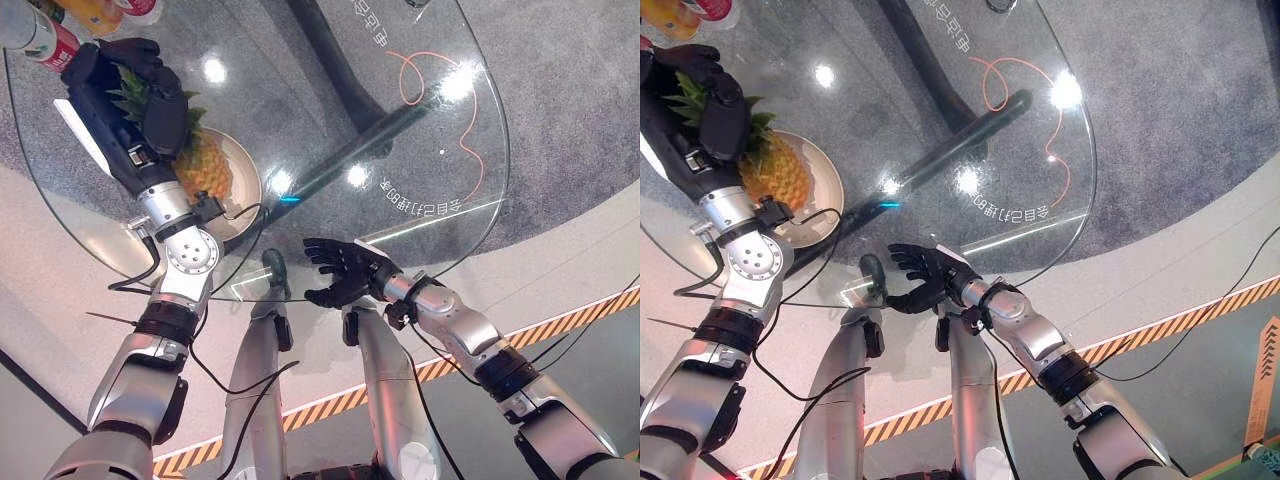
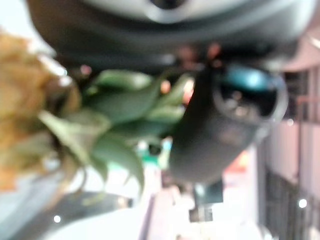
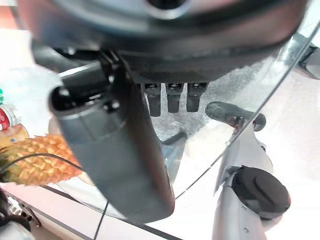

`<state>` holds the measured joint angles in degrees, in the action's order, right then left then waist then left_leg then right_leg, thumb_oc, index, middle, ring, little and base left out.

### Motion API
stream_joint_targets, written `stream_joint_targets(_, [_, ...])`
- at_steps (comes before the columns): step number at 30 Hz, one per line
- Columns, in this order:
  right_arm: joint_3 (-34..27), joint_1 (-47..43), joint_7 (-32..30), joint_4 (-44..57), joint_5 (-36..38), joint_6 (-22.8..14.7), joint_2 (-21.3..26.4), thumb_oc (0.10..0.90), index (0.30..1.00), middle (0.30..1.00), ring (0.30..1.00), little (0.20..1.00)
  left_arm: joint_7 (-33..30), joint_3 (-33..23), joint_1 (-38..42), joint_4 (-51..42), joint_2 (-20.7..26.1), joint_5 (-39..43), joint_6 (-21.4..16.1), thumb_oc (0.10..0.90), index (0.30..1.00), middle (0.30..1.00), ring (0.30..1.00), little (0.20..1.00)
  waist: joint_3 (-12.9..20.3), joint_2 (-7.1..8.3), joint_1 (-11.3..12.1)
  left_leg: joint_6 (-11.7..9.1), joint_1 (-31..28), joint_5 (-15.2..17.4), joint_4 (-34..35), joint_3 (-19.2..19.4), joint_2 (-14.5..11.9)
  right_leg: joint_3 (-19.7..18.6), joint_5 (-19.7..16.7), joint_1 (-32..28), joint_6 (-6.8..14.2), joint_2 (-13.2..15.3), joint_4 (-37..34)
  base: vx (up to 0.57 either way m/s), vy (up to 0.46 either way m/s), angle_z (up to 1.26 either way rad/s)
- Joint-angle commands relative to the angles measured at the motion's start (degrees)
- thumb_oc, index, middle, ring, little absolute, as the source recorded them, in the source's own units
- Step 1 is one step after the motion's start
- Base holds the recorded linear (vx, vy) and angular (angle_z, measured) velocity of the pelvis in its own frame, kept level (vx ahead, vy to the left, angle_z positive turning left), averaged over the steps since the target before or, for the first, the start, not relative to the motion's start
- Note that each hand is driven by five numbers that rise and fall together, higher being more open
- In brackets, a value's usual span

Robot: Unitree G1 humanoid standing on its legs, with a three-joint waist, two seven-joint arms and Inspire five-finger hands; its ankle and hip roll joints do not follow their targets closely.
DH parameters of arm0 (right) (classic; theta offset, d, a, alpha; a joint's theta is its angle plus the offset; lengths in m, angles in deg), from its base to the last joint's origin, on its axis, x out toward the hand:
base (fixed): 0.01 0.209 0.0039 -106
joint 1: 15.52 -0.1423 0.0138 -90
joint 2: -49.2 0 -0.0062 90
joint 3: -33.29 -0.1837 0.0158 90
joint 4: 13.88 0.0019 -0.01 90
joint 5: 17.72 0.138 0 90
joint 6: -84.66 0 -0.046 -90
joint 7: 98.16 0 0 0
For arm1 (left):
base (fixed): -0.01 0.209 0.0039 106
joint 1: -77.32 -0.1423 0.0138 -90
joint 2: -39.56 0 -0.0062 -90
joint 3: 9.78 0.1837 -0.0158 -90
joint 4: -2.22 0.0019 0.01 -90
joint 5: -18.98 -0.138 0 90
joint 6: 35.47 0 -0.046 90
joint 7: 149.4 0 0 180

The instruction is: Pick up the fruit to the plate

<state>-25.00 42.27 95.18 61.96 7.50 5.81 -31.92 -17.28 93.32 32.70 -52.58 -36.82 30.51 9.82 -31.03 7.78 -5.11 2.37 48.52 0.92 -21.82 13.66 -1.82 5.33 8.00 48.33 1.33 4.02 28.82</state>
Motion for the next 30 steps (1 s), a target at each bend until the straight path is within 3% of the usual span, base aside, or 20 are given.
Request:
stream_joint_targets(1, [0.45, 0.08, 0.75, 4.13, 2.82, -3.81, 1.16, 0.8, 0.9, 0.9, 0.9, 0.9, -0.77, 0.9, 5.47, -1.42, 0.38, -3.78, -6.35, 0.1, 0.3, 0.3, 0.3, 0.2, 1.24, -1.05, 0.42, -0.74, -1.15, 5.55, -4.79, -1.7, 2.64, 2.97, -12.38, -0.09, 3.13, -1.02, -9.36, 0.0, 0.0, 0.0])
stream_joint_targets(7, [0.34, -1.24, 0.48, 4.67, 2.54, -3.48, 1.26, 0.8, 0.9, 0.9, 0.9, 0.9, -1.45, 1.47, 7.13, -0.25, 0.03, -4.11, -6.0, 0.1, 0.3, 0.3, 0.3, 0.2, 1.24, -0.97, 0.09, -0.63, 0.19, 3.3, -3.23, -1.14, 3.32, 3.63, -13.96, 1.6, 2.24, -0.75, -10.44, -0.04, -0.02, 0.04])
stream_joint_targets(9, [0.29, -1.16, 0.45, 4.87, 2.34, -3.34, 1.29, 0.8, 0.9, 0.9, 0.9, 0.9, -1.43, 1.49, 7.04, -0.22, -0.09, -3.89, -5.86, 0.289, 0.462, 0.462, 0.462, 0.389, 1.24, -1.06, 0.11, -0.66, -0.1, 3.21, -2.95, -1.15, 3.44, 3.75, -13.88, 1.44, 2.16, -0.74, -10.52, 0.0, 0.0, 0.0])
stream_joint_targets(11, [0.55, -0.36, 0.38, 4.85, 2.05, -3.43, 1.12, 0.8, 0.9, 0.9, 0.9, 0.9, -0.49, 1.6, 6.17, 0.06, -0.53, -2.95, -5.88, 0.665, 0.785, 0.785, 0.785, 0.765, 1.24, -1.39, 0.4, -1.12, -2.08, 4.62, -2.79, -1.96, 3.61, 3.62, -12.42, -0.21, 2.57, -1.12, -10.1, 0.03, -0.006, 0.04])
stream_joint_targets(12, [0.25, -0.95, 0.35, 5.01, 1.98, -3.43, 1.3, 0.8, 0.9, 0.9, 0.9, 0.9, -0.32, 1.49, 6.8, -0.06, -0.45, -2.85, -5.89, 0.8, 0.9, 0.9, 0.9, 0.9, 1.24, -1.22, 0.17, -0.77, -0.6, 3.01, -2.42, -1.29, 3.78, 3.9, -13.87, 1.14, 2.07, -0.79, -10.73, 0.05, -0.008, 0.06])
stream_joint_targets(13, [0.36, -0.32, 0.42, 4.93, 1.75, -3.45, 1.11, 0.8, 0.9, 0.9, 0.9, 0.9, 0.14, 1.54, 5.84, 0.16, -0.68, -2.71, -5.61, 0.8, 0.9, 0.9, 0.9, 0.9, 1.24, -1.58, 0.5, -1.25, -2.38, 4.46, -2.46, -2.05, 3.76, 3.75, -12.34, -0.5, 2.49, -1.02, -10.33, -0.06, -0.022, 0.02])
stream_joint_targets(14, [0.03, -0.9, 0.46, 5.03, 1.69, -3.48, 1.33, 0.8, 0.9, 0.9, 0.9, 0.9, 0.21, 1.45, 6.47, 0.05, -0.55, -2.64, -5.6, 0.8, 0.9, 0.9, 0.9, 0.9, 1.24, -1.43, 0.27, -0.91, -0.95, 2.83, -2.07, -1.39, 3.95, 4.05, -13.8, 0.82, 1.99, -0.69, -10.96, 0.0, 0.0, 0.0])
stream_joint_targets(30, [-2.12, 1.14, 2.21, 6.1, -0.6, -2.62, 0.6, 0.8, 0.9, 0.9, 0.9, 0.9, 5.97, 0.09, 1.59, -1.26, -1.71, 0.34, -5.09, 0.8, 0.9, 0.9, 0.9, 0.9, 1.24, -2.99, 1.24, -1.13, -4.44, 2.09, -0.94, -1.61, 4.28, 4.68, -12.83, -2.01, 1.7, 0.33, -10.27, -0.01, -0.005, 0.02])
